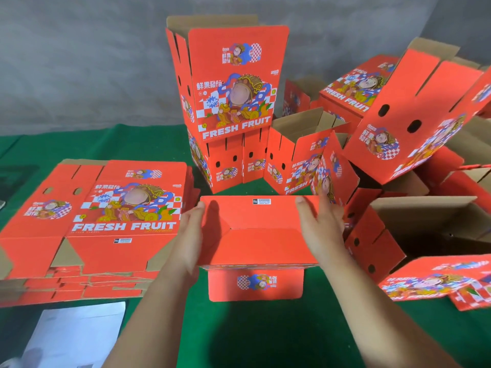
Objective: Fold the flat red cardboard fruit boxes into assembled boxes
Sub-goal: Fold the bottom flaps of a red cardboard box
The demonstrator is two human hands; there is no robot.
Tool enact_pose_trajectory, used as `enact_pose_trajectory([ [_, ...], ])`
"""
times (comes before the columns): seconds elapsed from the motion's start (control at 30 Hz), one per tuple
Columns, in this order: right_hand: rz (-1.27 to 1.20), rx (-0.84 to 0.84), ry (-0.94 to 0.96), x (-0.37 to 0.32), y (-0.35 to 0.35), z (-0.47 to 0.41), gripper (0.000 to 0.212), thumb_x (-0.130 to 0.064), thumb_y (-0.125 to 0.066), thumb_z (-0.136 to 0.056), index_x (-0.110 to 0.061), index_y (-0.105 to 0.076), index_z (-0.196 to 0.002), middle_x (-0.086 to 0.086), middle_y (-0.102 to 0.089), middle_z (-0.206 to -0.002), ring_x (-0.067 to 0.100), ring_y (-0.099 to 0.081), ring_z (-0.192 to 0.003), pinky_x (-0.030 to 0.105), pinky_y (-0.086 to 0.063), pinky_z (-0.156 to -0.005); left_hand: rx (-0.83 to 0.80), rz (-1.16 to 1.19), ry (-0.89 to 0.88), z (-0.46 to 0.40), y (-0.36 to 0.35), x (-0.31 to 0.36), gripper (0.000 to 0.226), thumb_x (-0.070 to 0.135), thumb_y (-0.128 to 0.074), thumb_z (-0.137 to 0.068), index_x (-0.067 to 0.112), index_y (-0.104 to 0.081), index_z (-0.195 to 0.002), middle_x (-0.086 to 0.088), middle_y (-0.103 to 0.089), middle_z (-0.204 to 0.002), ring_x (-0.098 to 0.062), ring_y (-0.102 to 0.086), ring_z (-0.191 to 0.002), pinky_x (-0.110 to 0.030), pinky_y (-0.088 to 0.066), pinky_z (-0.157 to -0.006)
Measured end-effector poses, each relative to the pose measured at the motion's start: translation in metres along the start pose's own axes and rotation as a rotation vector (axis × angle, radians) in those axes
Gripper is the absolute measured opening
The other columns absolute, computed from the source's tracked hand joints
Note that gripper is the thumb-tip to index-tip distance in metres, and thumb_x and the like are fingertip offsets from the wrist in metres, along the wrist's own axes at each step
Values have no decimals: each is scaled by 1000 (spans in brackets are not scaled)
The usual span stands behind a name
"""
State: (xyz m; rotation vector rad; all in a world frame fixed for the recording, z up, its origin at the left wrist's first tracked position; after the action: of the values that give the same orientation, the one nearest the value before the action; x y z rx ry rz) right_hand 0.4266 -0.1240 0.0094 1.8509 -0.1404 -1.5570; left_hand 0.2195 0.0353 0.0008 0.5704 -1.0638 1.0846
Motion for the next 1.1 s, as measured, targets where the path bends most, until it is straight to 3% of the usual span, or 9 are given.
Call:
enact_pose_trajectory([
  [0.2, -255, 90, -56, -12, 28, 14, 82, -83, -40, -75, -20, -71, -116, 12, -52, -112, 31, -53, -104, 41, -44, -95, -52, 127, 98, 13, 10, 9, 59, 80, -53, -85, 26, -76, -92, -12, -73, -91, -28, -69, -83, -40, -53, -82],
  [0.33, -259, 95, -45, -10, 30, 20, 42, -57, -72, -80, -25, -61, -105, 2, -51, -115, 25, -57, -107, 42, -49, -94, -323, -86, 190, 29, 15, 13, 26, 37, -65, -96, 12, -71, -95, -20, -70, -89, -26, -65, -96, -34, -51, -78],
  [0.43, -351, 94, 1, -4, 34, 23, 31, -41, -66, -74, -36, -55, -102, -1, -52, -119, 14, -59, -104, 30, -46, -83, -321, 120, 57, 33, 18, -2, 55, 20, -76, -78, 37, -59, -128, -5, -76, -121, -21, -73, -105, -37, -57, -84],
  [0.53, -355, -58, 52, 7, 36, 23, 55, -22, -69, -80, -64, -55, -113, -6, -67, -104, 0, -67, -84, 22, -50, -68, -68, 156, -150, 24, 19, -29, 55, 5, -67, -83, 38, -56, -125, 5, -75, -120, -15, -73, -95, -33, -59, -72],
  [0.63, -142, -300, -59, 24, 27, 26, 96, -15, -74, -90, -42, -17, -163, 11, -70, -107, 8, -65, -84, 26, -49, -74, 127, 10, -129, 10, 17, -41, 39, 16, -69, -93, 18, -54, -129, -9, -74, -119, -31, -73, -104, -53, -57, -93],
  [0.73, -98, -427, -175, 37, 7, 36, 69, -22, -73, -93, -26, -40, -153, -1, -65, -125, 15, -61, -113, 27, -46, -83, 67, -206, -124, 6, 18, -60, 34, 7, -65, -96, -5, -56, -127, -11, -74, -103, -14, -73, -97, -28, -55, -94],
  [0.8, -66, -420, -214, 43, -5, 44, 65, -35, -76, -92, -26, -44, -148, -3, -53, -142, 21, -50, -135, 33, -46, -102, 188, -248, -111, 7, 17, -67, 33, 11, -64, -98, 2, -51, -128, -5, -69, -102, 3, -64, -87, -15, -47, -79],
  [1.0, -139, -122, -256, 55, -12, 12, 107, -38, -80, -85, -23, -12, -166, 11, -25, -166, 26, -28, -152, 41, -27, -124, -1, -194, 33, 3, -17, -44, 82, 47, -62, -100, 29, -16, -165, -2, -39, -162, -22, -46, -143, -42, -34, -115],
  [1.1, 19, -150, -303, 65, -13, -10, 101, -37, -74, -92, -21, -7, -167, 9, -20, -171, 33, -29, -153, 45, -29, -124, -178, -248, 132, 9, -40, -45, 59, 40, -62, -102, 25, -35, -153, 6, -61, -137, 7, -69, -91, -14, -52, -80],
])
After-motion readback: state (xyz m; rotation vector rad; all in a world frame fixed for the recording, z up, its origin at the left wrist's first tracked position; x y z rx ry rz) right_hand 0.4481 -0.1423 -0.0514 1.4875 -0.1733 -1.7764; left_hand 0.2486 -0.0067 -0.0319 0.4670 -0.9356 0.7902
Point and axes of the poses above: each hand's wrist, its own z-axis away from the middle knuckle, its own y-axis out of the back of the hand, x = y × z, the point moved 1 cm from there along -z, towards the middle knuckle
